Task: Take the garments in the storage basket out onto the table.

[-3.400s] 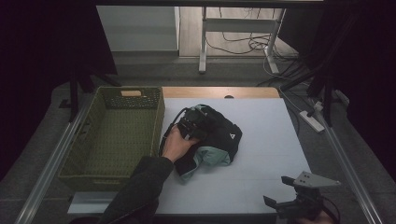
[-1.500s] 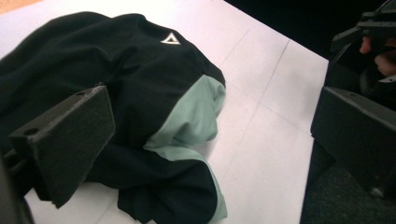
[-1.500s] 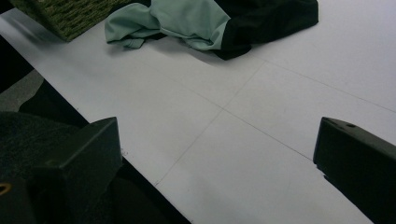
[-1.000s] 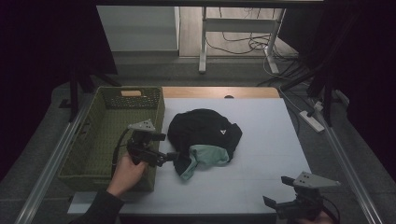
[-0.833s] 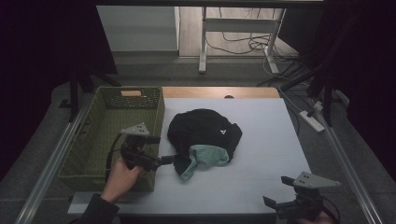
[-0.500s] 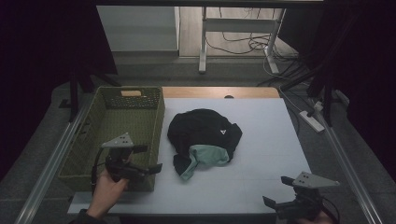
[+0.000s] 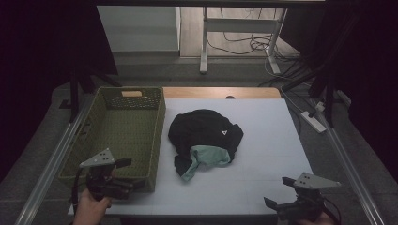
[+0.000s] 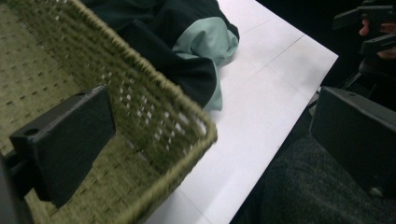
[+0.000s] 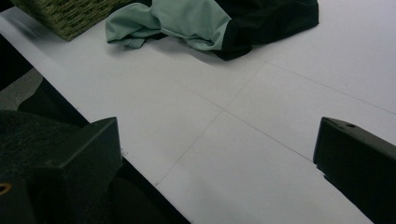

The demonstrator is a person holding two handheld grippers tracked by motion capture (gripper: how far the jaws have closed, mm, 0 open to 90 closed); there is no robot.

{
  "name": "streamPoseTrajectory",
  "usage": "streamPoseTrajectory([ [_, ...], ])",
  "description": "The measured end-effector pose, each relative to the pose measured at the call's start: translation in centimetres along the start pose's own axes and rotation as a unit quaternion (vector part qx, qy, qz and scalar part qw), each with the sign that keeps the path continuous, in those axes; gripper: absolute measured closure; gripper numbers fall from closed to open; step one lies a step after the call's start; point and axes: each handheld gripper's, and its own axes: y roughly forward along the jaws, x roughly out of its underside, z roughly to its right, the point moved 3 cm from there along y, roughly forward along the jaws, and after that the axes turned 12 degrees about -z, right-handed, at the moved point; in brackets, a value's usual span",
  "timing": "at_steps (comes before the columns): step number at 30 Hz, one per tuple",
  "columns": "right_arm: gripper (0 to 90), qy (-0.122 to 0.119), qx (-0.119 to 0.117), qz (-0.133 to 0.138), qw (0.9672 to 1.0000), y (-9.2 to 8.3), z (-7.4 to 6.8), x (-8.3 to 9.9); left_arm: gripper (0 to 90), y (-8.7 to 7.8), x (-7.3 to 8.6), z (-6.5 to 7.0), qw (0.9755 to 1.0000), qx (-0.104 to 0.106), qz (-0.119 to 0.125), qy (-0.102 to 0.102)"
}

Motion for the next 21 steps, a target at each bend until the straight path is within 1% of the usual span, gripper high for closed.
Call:
streamPoseTrajectory([
  [5, 1.1, 0.000, 0.000, 0.000, 1.0000, 0.0, 0.0, 0.0, 0.0, -0.7, 1.3, -0.3, 0.9999, -0.003, 0.005, -0.014],
  [9, 1.1, 0.000, 0.000, 0.000, 1.0000, 0.0, 0.0, 0.0, 0.2, -1.4, 2.3, -0.5, 0.9996, -0.013, 0.003, -0.023],
  [12, 1.1, 0.000, 0.000, -0.001, 1.0000, 0.0, 0.0, 0.0, 0.2, -1.8, 3.0, -0.6, 0.9991, -0.030, 0.003, -0.029],
  [15, 1.1, 0.001, 0.000, -0.001, 1.0000, 0.0, 0.0, 0.0, 0.2, -2.3, 3.9, -0.7, 0.9985, -0.041, 0.003, -0.036],
  [17, 1.1, 0.001, 0.000, -0.001, 1.0000, 0.0, 0.0, 0.0, 0.0, -2.7, 4.4, -0.8, 0.9980, -0.048, 0.014, -0.039],
  [18, 1.2, 0.001, 0.000, -0.001, 1.0000, 0.0, 0.0, 0.0, 0.0, -2.9, 4.5, -0.8, 0.9978, -0.048, 0.019, -0.042],
  [20, 1.1, 0.000, 0.001, -0.001, 1.0000, 0.0, 0.0, 0.0, 0.1, -3.3, 5.0, -0.8, 0.9975, -0.046, 0.024, -0.048],
  [21, 1.1, 0.001, 0.001, -0.001, 1.0000, 0.0, 0.0, 0.0, 0.1, -3.4, 5.3, -0.9, 0.9973, -0.048, 0.022, -0.051],
])
